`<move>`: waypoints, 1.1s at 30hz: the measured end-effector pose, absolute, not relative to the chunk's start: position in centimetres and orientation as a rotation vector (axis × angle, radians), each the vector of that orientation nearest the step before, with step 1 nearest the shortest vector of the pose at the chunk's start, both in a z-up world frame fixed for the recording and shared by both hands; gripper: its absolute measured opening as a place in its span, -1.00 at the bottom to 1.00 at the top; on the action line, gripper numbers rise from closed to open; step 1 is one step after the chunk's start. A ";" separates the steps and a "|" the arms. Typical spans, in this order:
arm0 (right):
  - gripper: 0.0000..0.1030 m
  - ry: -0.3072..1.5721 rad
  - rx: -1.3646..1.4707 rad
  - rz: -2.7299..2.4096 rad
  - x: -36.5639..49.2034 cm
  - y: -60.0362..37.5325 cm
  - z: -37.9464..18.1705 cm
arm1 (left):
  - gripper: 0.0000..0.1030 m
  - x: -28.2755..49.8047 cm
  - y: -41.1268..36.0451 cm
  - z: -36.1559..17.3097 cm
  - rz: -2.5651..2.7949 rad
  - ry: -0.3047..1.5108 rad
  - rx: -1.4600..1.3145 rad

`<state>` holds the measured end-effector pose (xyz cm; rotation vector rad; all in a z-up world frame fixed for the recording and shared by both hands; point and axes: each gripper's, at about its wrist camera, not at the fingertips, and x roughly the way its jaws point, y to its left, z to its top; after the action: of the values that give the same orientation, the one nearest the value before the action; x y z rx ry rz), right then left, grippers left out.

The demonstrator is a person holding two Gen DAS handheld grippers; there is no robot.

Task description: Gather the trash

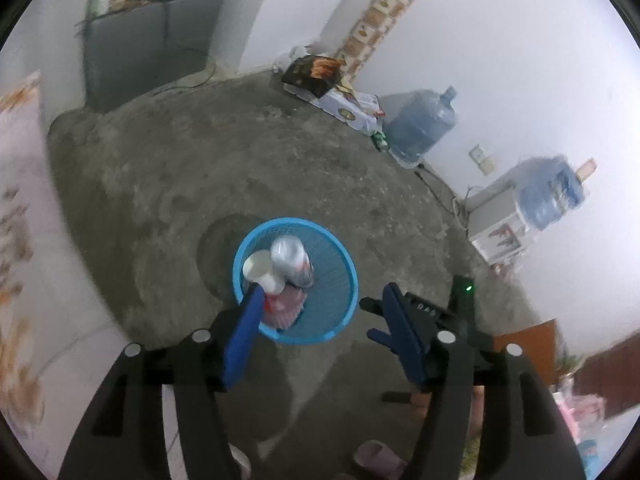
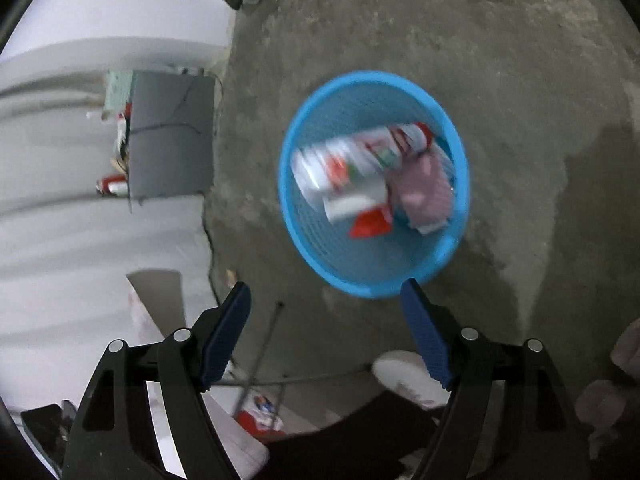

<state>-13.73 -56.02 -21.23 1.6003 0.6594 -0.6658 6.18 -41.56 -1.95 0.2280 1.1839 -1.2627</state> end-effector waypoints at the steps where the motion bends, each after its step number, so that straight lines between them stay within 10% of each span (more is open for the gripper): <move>1: 0.43 0.662 1.596 -0.671 -14.0 -55.6 -21.1 | 0.24 6.4 -40.5 -1.5 -1.259 1.183 0.212; 33: 0.49 0.905 0.721 -0.076 7.8 -30.4 -1.1 | 0.78 12.6 -0.2 5.3 -0.703 0.857 -0.131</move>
<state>7.75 -30.35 -1.10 0.7206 0.9049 -0.0756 12.61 -0.23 5.34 -0.1307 0.8570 -0.7029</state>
